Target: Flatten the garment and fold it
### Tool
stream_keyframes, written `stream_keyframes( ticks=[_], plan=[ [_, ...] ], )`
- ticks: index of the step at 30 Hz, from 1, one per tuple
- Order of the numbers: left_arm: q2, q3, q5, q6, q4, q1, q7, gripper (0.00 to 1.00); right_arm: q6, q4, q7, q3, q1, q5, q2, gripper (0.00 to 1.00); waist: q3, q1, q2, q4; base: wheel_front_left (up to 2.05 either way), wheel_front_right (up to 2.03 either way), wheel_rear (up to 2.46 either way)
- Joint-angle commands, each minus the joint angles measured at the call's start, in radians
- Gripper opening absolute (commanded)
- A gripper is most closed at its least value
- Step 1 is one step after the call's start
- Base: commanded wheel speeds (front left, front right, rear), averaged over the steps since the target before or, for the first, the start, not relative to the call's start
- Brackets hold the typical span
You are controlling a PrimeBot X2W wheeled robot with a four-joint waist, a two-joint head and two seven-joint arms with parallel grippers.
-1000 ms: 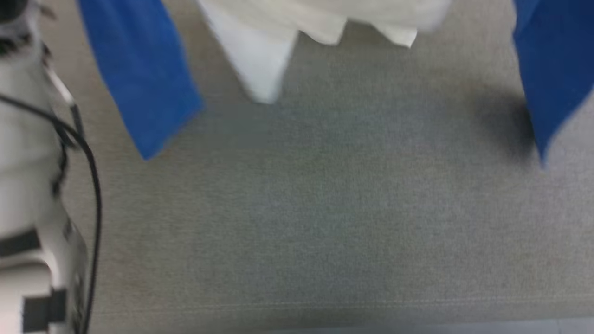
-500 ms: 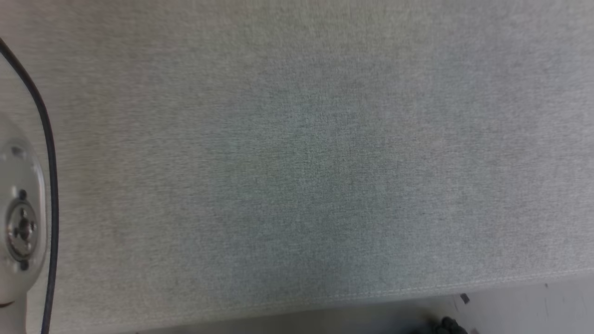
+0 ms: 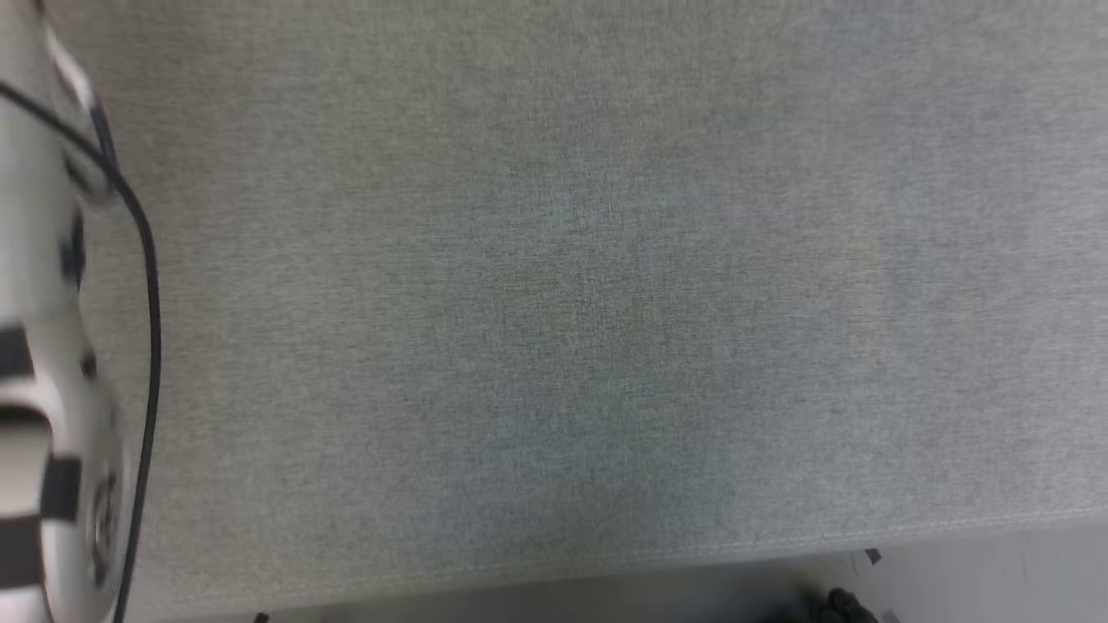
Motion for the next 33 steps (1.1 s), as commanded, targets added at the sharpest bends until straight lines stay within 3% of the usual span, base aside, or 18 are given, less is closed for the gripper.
stream_keyframes(
  ticks=[1,6,14,21,33],
  plan=[
    [0.043,-0.019,0.036,-0.017,0.003,0.062,0.009,0.0,-0.005,0.005,0.004,0.015,0.064,0.034,-0.017,0.0,-0.059,-0.0001,-0.0001,0.006,0.0,0.0,0.0],
    [0.069,-0.07,0.053,-0.044,-0.031,0.288,0.041,0.0,-0.005,-0.045,0.066,0.074,0.301,0.162,-0.032,0.0,-0.159,-0.0001,-0.0001,0.016,0.0,0.0,0.0],
    [0.018,-0.091,-0.029,-0.017,-0.217,0.761,0.092,0.0,-0.005,-0.347,0.226,0.038,0.817,0.28,-0.047,0.0,-0.317,-0.0001,-0.0001,0.034,0.0,0.0,0.0],
    [-0.029,-0.109,-0.085,0.028,-0.35,1.095,0.114,0.0,-0.005,-0.583,0.295,-0.076,1.193,0.261,0.049,0.0,-0.407,-0.0001,-0.0001,0.049,0.0,0.0,0.0],
    [-0.018,-0.149,-0.076,0.067,-0.385,1.29,0.15,0.0,-0.005,-0.601,0.327,-0.228,1.452,0.21,0.158,0.0,-0.474,-0.0001,-0.0001,0.093,0.0,0.0,0.0]
  ],
)
